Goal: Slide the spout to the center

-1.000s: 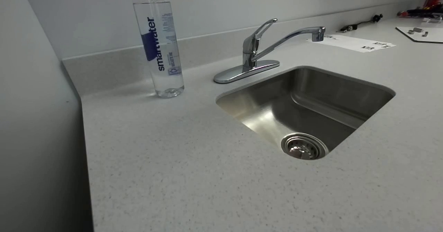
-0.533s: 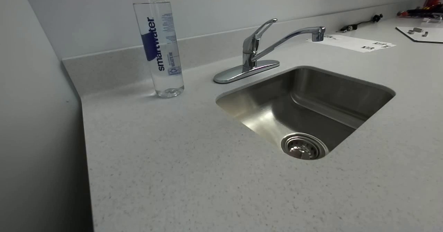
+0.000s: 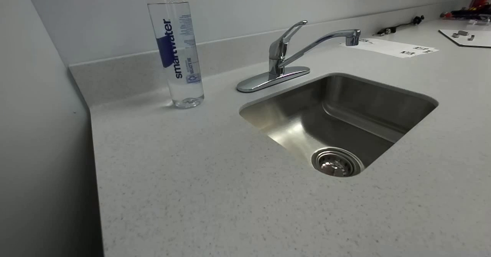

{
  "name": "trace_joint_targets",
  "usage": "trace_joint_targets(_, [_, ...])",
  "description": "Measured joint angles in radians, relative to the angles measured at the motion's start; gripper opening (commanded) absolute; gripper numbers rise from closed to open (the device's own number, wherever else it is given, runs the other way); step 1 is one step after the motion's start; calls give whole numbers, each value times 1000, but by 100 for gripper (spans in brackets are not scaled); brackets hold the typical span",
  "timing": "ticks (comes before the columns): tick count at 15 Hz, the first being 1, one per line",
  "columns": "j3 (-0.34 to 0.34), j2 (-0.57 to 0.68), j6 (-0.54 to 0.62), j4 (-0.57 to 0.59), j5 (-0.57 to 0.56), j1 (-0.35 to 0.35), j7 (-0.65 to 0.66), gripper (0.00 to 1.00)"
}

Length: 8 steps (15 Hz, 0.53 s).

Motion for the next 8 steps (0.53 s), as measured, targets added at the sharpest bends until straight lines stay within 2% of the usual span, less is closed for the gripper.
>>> trace_joint_targets(8, [-3, -12, 0, -14, 6, -5, -7, 100])
